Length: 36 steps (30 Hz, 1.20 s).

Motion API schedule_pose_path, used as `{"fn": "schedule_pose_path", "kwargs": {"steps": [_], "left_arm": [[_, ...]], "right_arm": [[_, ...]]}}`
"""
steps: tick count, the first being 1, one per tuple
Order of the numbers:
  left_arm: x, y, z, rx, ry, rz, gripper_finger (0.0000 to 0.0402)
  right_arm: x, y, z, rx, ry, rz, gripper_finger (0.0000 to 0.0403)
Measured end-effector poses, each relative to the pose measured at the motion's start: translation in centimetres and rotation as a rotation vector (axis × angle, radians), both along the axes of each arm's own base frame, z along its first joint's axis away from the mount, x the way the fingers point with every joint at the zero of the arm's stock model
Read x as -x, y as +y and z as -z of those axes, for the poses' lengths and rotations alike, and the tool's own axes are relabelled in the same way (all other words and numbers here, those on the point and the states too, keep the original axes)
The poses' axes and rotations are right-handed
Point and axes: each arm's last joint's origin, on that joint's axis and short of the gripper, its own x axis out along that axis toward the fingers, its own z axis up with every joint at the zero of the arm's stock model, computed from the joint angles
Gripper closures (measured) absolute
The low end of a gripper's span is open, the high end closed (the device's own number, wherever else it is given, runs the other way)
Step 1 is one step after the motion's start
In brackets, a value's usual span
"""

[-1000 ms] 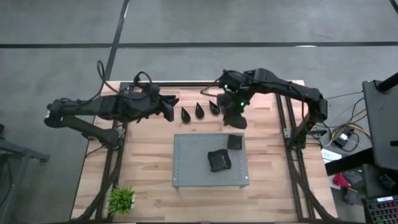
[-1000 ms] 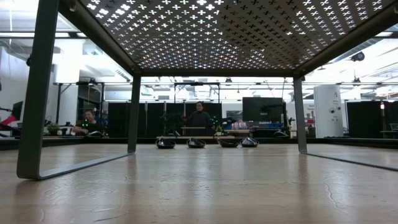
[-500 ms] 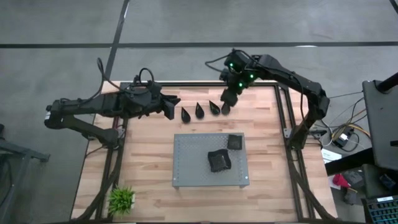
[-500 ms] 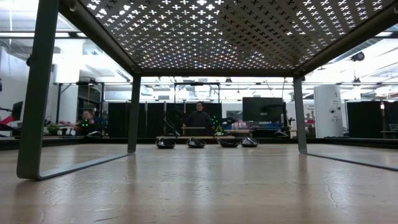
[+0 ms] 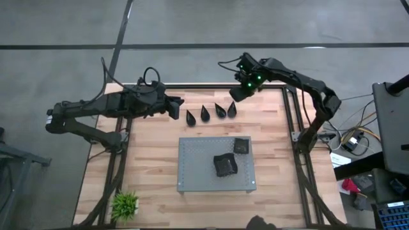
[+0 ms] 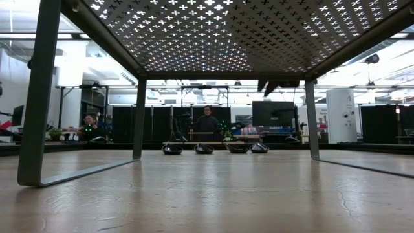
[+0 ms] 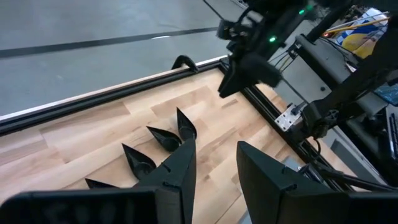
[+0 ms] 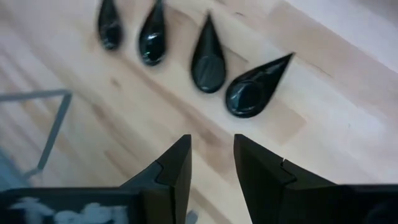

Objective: Pick & Place Mini shaped plates
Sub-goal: Put the drop shaped plate on the shelf

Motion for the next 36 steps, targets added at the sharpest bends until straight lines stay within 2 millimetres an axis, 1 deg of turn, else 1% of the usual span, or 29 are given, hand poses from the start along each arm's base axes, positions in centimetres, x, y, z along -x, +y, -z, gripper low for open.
{"fn": "schedule_pose_path", "kwargs": {"steps": [6, 13, 16, 21, 32, 36], "left_arm": [[0.1, 0.4, 0.0, 0.0, 0.0, -0.017, 0.0293], [0.1, 0.8, 0.0, 0.0, -0.001, -0.033, 0.0293], [0.1, 0.9, 0.0, 0.0, -0.001, -0.04, 0.0293], [0.2, 1.1, 0.0, 0.002, -0.001, -0.045, 0.0293], [0.2, 1.2, 0.0, 0.001, 0.0, -0.042, 0.0293], [0.2, 1.2, 0.0, 0.001, 0.0, -0.043, 0.0293]], "right_arm": [[0.9, -1.0, 3.3, -0.037, 0.008, 0.106, 0.027], [1.8, -0.6, 6.8, -0.1, 0.066, 0.185, 0.0241], [1.6, -0.5, 8.0, -0.085, 0.033, 0.205, 0.0228], [1.5, -0.7, 9.3, -0.089, -0.018, 0.295, 0.0221], [2.5, 0.0, 12.1, -0.098, 0.004, 0.376, 0.022], [2.6, 0.1, 12.7, -0.101, -0.007, 0.398, 0.022]]}}
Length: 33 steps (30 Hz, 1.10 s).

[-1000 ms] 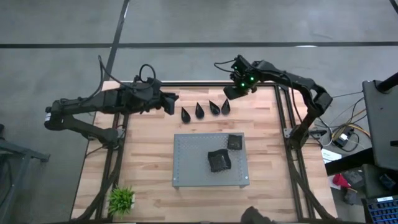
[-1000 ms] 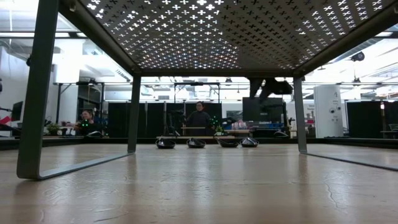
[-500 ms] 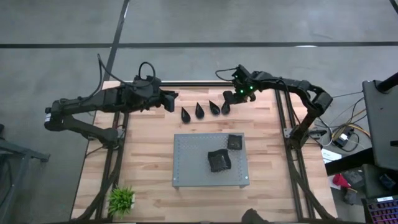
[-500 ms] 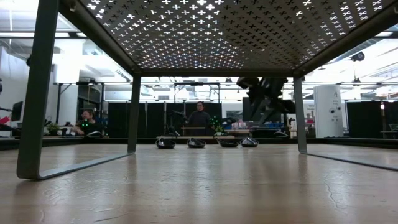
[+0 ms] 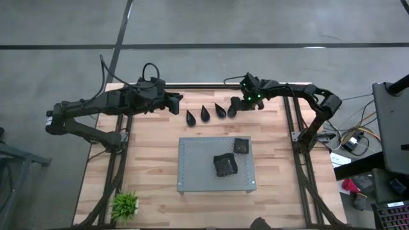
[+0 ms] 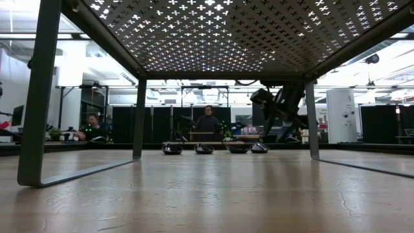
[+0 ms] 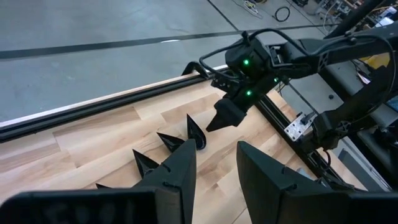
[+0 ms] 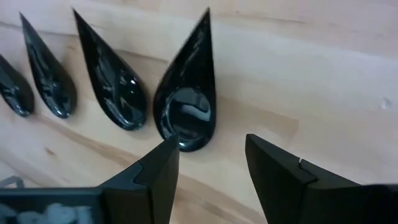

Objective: Pick & Place Mini shaped plates
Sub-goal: Put the drop shaped plate on the shelf

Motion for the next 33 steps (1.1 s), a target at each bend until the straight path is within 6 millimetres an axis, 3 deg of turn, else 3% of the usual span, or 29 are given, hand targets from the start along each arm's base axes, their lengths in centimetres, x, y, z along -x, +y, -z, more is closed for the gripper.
{"fn": "schedule_pose_path", "kwargs": {"steps": [33], "left_arm": [[0.0, 0.1, 0.0, -0.005, 0.001, -0.01, 0.0293]], "right_arm": [[-1.3, 0.1, 2.3, 0.029, -0.039, 0.093, 0.0246]]}}
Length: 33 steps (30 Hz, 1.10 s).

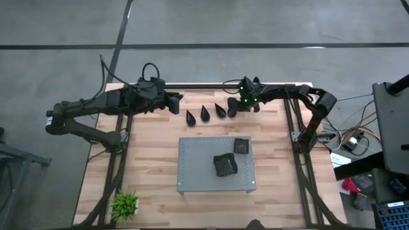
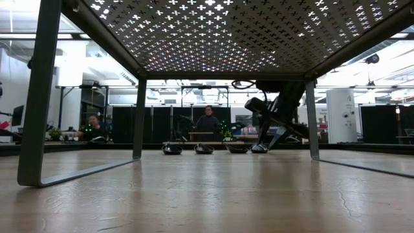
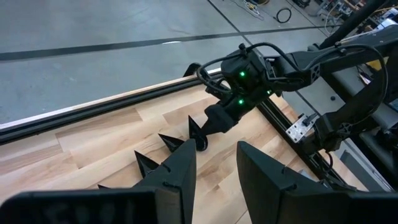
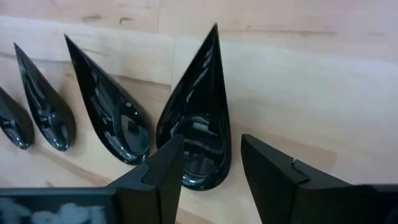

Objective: Pick & Place Mini shaped plates
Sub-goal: Put the drop shaped plate on the shelf

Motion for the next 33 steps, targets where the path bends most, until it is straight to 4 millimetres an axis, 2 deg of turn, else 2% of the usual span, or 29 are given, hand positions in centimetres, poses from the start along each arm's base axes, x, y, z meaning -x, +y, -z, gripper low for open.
{"fn": "schedule_pose_path", "kwargs": {"steps": [10, 27, 33], "left_arm": [[0.01, 0.0, 0.0, 0.0, 0.001, 0.0, 0.0293], [0.01, 0.0, 0.01, -0.002, 0.002, 0.001, 0.0293], [0.0, 0.0, 0.01, -0.001, 0.002, 0.001, 0.0293]], "right_arm": [[-0.07, -0.06, 0.13, 0.006, -0.001, -0.006, 0.0279], [0.05, -0.02, 0.28, 0.024, 0.007, -0.037, 0.039], [-0.05, -0.07, 0.14, 0.035, 0.004, -0.05, 0.0394]]}}
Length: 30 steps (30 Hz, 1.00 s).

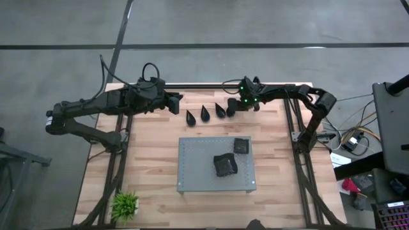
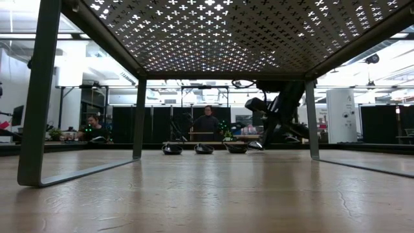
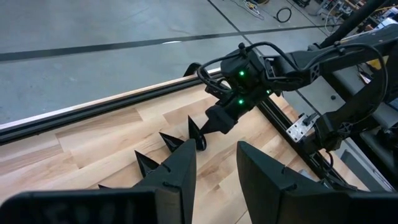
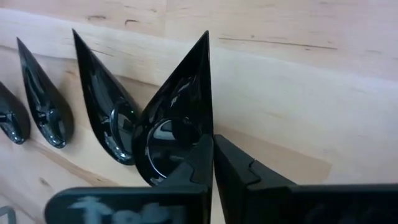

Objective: Pick & Place Mini shaped plates
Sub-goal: Put the drop shaped plate on the shelf

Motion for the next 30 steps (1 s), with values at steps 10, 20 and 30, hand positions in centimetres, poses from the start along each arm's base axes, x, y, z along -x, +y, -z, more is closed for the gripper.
{"fn": "schedule_pose_path", "kwargs": {"steps": [10, 20, 30], "left_arm": [[0.0, -0.1, 0.0, -0.034, 0.033, 0.05, 0.0293], [-0.2, -0.4, 0.1, -0.115, 0.095, 0.225, 0.0293], [-0.7, -0.6, -1.0, -0.223, 0.01, 0.421, 0.0293]], "right_arm": [[0.1, 0.3, -2.1, 0.039, -0.067, -0.04, 0.0394], [0.3, 1.2, -4.4, -0.039, -0.206, -0.123, 0.0394], [-0.1, 4.0, -8.1, -0.234, -0.429, -0.274, 0.0394]]}}
